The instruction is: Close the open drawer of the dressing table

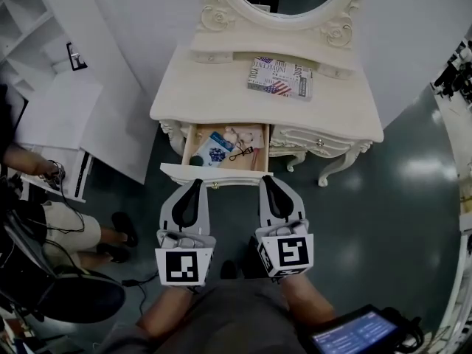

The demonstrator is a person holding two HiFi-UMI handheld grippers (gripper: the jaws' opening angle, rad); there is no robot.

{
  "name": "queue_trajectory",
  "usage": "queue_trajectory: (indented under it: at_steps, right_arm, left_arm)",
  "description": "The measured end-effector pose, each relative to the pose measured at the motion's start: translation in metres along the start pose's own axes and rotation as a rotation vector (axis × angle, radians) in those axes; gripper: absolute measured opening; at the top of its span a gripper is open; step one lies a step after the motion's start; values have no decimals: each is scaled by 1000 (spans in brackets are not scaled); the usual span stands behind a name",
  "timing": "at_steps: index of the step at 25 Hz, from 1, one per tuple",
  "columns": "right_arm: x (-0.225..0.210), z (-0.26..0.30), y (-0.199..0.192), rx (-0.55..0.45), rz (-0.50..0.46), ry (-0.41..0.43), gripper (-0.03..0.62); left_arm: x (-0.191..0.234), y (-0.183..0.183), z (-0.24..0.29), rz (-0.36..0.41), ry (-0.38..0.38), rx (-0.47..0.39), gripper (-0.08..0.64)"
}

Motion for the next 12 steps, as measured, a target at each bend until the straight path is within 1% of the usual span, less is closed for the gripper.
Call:
queue_trajectory:
  at_steps: [4,8,12]
  right_arm:
    - [-15,21,2,-8,14,37,15]
    - [-27,40,9,-18,8,95,15]
    - [-38,57,12,-30,1,136,15]
  left_arm:
    - [-1,7,18,6,43,-13,17]
    - [0,13,31,19,86,-11,17]
    - [0,18,44,30,132,-17,17]
Point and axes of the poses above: the fingertips, and each gripper's own axes: z forward along the fingers, x to its left, y out of its top, the point moved 8 cm from there along -z, backward along the fingers, and after that the axes turned 3 degrees about y, right-handed, at the moved point
